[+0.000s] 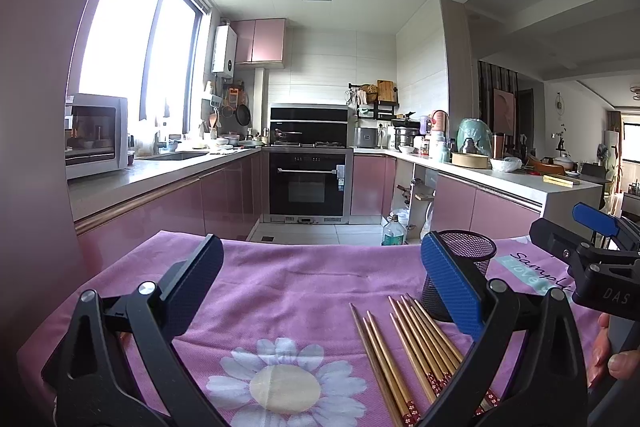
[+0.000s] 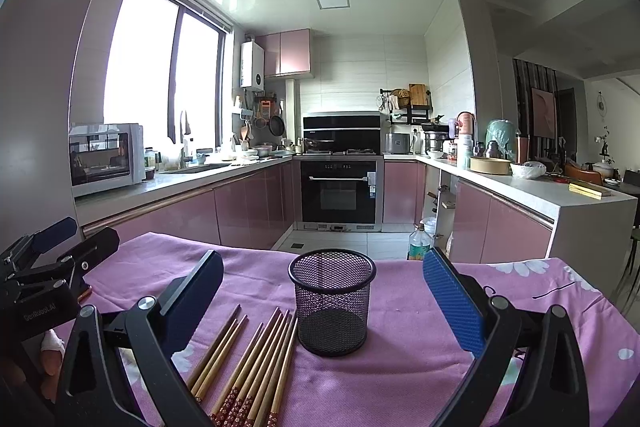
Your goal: Organize utensils
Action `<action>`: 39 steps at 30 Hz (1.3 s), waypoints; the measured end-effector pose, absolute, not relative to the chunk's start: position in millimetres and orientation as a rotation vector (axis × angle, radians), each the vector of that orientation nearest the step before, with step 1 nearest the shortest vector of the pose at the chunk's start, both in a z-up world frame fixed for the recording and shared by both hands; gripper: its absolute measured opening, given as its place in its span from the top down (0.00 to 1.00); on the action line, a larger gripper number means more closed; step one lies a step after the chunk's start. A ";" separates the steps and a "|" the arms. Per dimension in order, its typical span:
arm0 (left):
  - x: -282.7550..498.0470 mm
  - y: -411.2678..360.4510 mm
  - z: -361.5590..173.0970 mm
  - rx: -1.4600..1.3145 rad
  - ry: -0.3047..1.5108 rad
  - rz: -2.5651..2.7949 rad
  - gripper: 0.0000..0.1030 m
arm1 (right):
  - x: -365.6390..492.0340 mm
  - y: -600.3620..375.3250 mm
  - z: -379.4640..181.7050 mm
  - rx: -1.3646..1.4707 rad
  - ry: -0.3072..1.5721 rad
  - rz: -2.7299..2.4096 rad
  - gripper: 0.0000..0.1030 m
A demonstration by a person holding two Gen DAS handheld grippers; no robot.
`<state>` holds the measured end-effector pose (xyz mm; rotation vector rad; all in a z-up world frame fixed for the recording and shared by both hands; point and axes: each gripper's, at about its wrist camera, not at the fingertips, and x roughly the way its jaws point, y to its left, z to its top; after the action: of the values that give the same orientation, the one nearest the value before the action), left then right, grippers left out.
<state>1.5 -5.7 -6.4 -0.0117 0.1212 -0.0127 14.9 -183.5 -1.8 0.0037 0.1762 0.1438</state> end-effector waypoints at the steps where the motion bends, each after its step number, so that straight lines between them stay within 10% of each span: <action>1: 1.9 -5.3 -6.3 -0.012 0.121 -0.013 0.06 | 14.9 -183.2 -1.7 0.003 0.177 0.144 0.06; 39: 2.4 -8.1 -8.3 -0.017 0.130 -0.025 0.06 | 14.9 -183.0 -0.1 0.005 0.175 0.148 0.06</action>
<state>2.4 -8.1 -8.3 -0.0173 0.1302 -0.0252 14.9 -183.0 -0.1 0.0051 0.1749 0.1484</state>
